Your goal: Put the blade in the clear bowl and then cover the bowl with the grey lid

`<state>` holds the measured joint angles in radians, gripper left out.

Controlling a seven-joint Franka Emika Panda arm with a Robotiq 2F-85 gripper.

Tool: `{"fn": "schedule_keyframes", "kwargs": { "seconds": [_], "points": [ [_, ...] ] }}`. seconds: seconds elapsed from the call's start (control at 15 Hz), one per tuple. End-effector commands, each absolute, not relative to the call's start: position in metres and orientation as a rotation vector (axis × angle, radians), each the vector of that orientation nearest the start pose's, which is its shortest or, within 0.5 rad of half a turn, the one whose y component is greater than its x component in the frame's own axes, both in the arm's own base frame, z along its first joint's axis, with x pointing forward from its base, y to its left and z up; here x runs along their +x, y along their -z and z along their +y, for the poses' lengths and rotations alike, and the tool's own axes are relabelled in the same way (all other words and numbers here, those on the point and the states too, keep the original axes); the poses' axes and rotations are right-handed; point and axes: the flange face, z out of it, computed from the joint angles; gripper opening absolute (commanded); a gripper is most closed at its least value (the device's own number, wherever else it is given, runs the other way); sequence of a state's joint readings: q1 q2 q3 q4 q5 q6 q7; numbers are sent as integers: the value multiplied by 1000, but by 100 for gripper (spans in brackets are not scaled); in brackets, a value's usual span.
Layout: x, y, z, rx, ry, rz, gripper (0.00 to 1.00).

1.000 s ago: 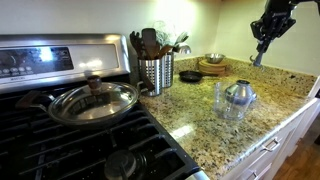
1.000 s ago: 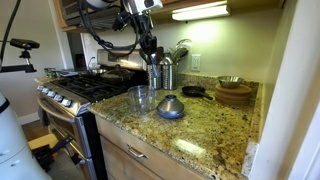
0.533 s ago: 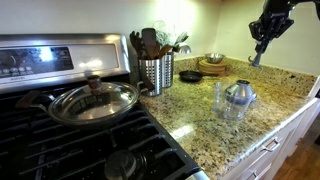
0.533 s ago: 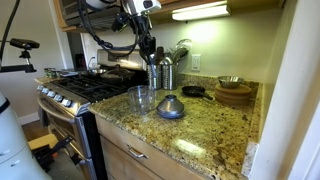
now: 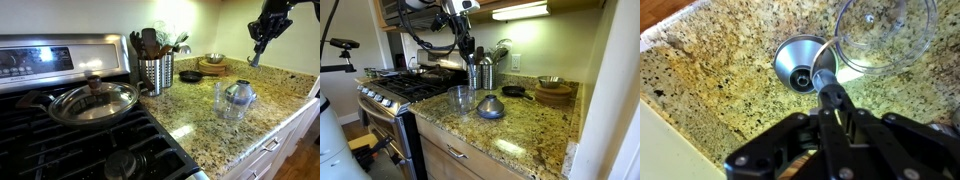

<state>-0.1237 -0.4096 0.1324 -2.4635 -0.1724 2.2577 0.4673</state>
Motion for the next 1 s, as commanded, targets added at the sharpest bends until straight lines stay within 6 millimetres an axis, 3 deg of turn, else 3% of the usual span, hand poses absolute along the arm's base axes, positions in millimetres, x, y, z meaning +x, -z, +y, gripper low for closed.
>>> {"fn": "schedule_keyframes", "kwargs": {
  "seconds": [0.0,0.4,0.93],
  "points": [
    [438,-462,21,-3222,373,511,6],
    [442,-452,47,-3219,326,338,6],
    [455,-432,50,-3170,191,146,6]
  ]
}}
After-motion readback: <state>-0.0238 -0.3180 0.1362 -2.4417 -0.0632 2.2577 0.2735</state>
